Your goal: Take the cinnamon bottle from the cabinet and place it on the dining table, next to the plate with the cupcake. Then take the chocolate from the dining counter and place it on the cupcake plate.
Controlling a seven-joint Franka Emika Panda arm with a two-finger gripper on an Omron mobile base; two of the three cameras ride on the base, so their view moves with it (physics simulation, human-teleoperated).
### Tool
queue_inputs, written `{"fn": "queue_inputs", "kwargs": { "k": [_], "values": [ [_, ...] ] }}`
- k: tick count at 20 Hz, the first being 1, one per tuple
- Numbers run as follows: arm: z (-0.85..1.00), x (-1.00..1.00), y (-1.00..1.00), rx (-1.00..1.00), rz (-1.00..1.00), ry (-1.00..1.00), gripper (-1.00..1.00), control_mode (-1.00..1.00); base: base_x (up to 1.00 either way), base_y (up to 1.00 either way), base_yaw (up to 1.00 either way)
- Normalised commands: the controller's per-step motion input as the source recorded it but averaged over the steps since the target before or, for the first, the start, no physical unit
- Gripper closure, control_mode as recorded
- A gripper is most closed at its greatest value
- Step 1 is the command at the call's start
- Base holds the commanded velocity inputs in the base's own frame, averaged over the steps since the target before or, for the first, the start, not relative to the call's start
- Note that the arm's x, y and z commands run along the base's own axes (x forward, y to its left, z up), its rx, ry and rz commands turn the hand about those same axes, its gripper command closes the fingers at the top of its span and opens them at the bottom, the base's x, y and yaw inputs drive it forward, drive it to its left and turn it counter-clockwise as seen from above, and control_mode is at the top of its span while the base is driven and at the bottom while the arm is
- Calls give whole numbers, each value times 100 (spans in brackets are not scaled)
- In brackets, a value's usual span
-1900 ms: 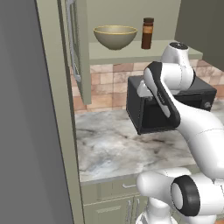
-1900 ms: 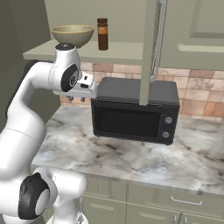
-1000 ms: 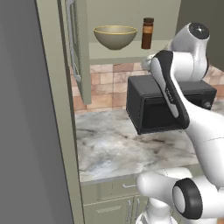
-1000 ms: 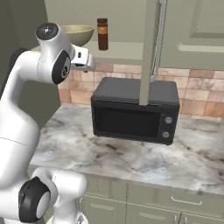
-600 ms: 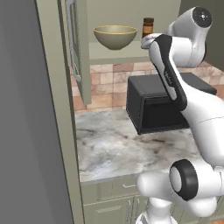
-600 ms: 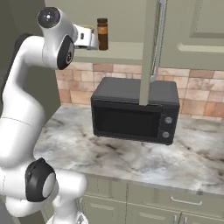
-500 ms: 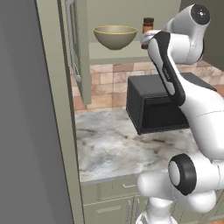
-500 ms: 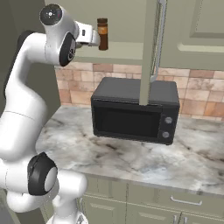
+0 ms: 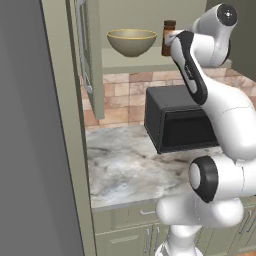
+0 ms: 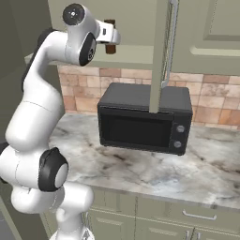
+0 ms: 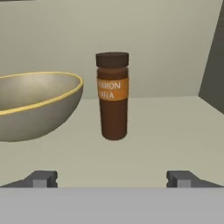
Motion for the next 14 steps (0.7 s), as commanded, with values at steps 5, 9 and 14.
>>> {"fn": "queue_inputs", "kwargs": {
  "k": [5,9,14],
  "values": [
    [0,43,1,0,0,0,-100,-100,0,0,0],
    [0,36,0,0,0,0,-100,-100,0,0,0],
    [0,42,1,0,0,0,-100,-100,0,0,0]
  ]
}}
